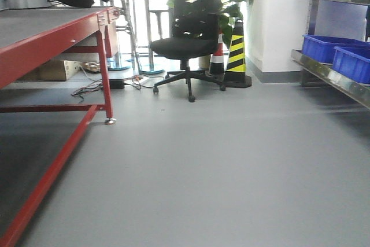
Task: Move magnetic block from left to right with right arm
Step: 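Drive toward the black office chair and cone, cube held in right gripper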
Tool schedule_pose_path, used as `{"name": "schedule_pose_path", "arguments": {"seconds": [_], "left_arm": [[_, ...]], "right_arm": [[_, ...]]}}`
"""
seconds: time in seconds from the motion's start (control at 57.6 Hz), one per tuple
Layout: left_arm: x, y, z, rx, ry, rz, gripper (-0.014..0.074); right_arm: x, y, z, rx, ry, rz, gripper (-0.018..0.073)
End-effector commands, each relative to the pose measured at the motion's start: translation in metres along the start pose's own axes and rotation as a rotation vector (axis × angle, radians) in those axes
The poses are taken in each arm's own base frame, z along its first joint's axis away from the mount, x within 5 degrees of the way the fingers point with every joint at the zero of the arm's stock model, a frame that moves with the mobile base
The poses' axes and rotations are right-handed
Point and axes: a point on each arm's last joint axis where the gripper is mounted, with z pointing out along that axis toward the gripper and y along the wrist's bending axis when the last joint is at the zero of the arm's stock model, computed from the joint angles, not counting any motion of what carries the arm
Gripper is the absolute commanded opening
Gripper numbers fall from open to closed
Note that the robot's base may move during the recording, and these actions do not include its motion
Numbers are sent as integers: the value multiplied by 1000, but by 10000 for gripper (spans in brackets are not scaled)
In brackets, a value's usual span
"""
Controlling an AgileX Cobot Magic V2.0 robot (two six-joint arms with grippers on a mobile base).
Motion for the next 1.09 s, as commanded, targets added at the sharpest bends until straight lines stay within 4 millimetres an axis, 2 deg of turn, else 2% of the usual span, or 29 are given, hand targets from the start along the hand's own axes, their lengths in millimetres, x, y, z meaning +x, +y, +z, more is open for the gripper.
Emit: {"name": "schedule_pose_path", "arguments": {"seconds": [0.0, 1.076], "left_arm": [[-7, 0, -1, 1, -94, -10, -117], [-7, 0, -1, 1, -94, -10, -117]], "right_arm": [[-17, 0, 0, 6, -110, -21, 294], [-17, 0, 0, 6, -110, -21, 294]]}}
